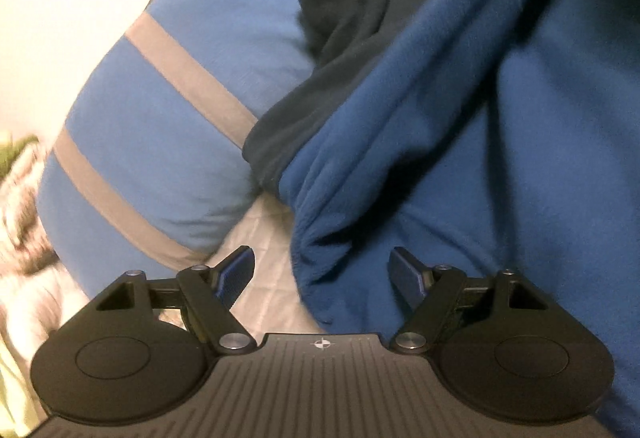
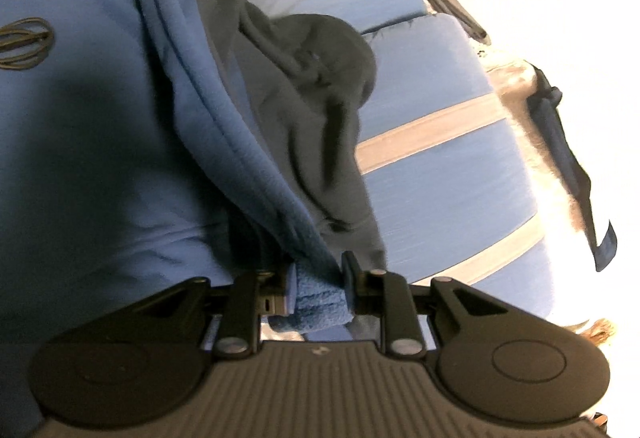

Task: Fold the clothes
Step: 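Grasp the jacket edge with the left tool while the right tool holds the folded sleeve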

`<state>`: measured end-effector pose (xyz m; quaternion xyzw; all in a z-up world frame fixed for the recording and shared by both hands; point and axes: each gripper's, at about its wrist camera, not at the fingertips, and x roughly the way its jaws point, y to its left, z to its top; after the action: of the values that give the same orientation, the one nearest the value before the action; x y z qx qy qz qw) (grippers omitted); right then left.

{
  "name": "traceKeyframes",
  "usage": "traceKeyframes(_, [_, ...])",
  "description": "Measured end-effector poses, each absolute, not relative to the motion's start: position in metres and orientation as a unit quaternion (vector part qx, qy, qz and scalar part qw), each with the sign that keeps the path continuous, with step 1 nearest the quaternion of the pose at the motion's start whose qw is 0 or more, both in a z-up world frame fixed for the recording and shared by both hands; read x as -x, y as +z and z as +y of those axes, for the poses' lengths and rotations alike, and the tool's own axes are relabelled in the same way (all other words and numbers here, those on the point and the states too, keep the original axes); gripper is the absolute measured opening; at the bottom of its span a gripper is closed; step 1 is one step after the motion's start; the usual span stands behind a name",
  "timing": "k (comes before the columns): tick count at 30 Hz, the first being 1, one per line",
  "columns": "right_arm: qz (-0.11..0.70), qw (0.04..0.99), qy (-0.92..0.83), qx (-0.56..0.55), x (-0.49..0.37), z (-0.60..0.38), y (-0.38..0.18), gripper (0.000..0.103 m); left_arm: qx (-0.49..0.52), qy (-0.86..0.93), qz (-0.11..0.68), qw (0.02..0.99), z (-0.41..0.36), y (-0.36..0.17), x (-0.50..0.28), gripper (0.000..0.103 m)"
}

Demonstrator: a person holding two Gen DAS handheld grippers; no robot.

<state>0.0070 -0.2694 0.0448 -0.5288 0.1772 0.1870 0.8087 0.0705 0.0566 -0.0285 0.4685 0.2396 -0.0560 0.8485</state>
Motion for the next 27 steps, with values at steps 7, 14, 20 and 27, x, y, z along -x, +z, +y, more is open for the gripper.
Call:
traceKeyframes(7, [0.162, 0.81, 0.17, 0.537, -0.021, -0.274, 0.052, 0.026, -0.474, -0.083, 0.229, 0.846, 0.045, -0.025, -0.082, 0.034])
traceKeyframes(14, [0.161, 0.821, 0.165, 0.523, -0.025, -0.28, 0.055, 0.028, -0.448, -0.056, 0.225, 0.864, 0.065, -0.008, -0.088, 0.011])
traceKeyframes(20, [0.228, 0.787, 0.229, 0.525, 0.012, -0.277, -0.005, 0.026, -0.441, -0.063, 0.264, 0.856, 0.086, -0.021, -0.096, 0.011])
traceKeyframes(27, [0.281, 0.776, 0.263, 0.5, 0.029, -0.273, -0.032, 0.022, -0.436, -0.058, 0.282, 0.853, 0.089, -0.028, -0.1, 0.012])
